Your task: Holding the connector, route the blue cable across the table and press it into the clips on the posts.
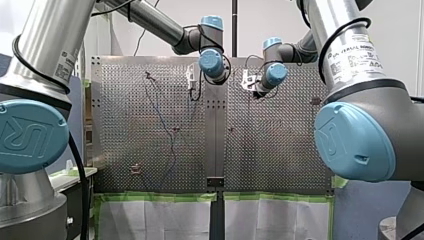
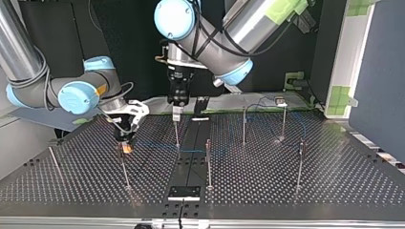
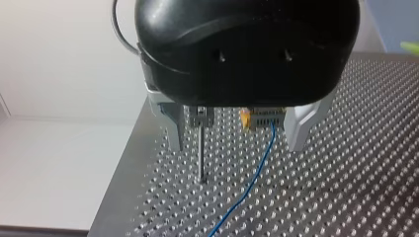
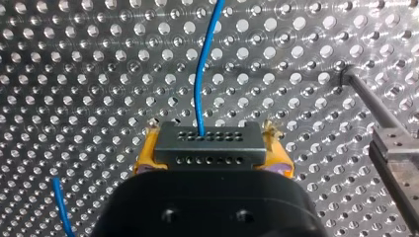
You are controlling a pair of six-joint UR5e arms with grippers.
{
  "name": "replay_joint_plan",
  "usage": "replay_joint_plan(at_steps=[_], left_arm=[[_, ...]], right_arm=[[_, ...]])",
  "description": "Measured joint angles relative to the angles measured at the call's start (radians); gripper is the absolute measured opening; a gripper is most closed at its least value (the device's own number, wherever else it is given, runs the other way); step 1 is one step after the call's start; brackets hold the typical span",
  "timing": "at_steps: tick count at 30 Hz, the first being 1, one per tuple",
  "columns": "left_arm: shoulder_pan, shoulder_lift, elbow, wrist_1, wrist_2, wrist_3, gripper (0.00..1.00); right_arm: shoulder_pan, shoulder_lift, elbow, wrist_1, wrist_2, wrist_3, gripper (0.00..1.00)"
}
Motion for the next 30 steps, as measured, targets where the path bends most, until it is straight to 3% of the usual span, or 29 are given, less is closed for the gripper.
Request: replay_joint_plan(at_steps=[20, 30], left_arm=[[0.035, -0.176, 0.182, 0.054, -0.083, 0.026, 1.0], [0.051, -0.19, 0.264, 0.096, -0.093, 0.032, 1.0]], right_arm=[[-0.005, 0.0, 0.0, 0.002, -0.003, 0.0, 0.0], [-0.006, 0.0, 0.0, 0.002, -0.002, -0.002, 0.0]])
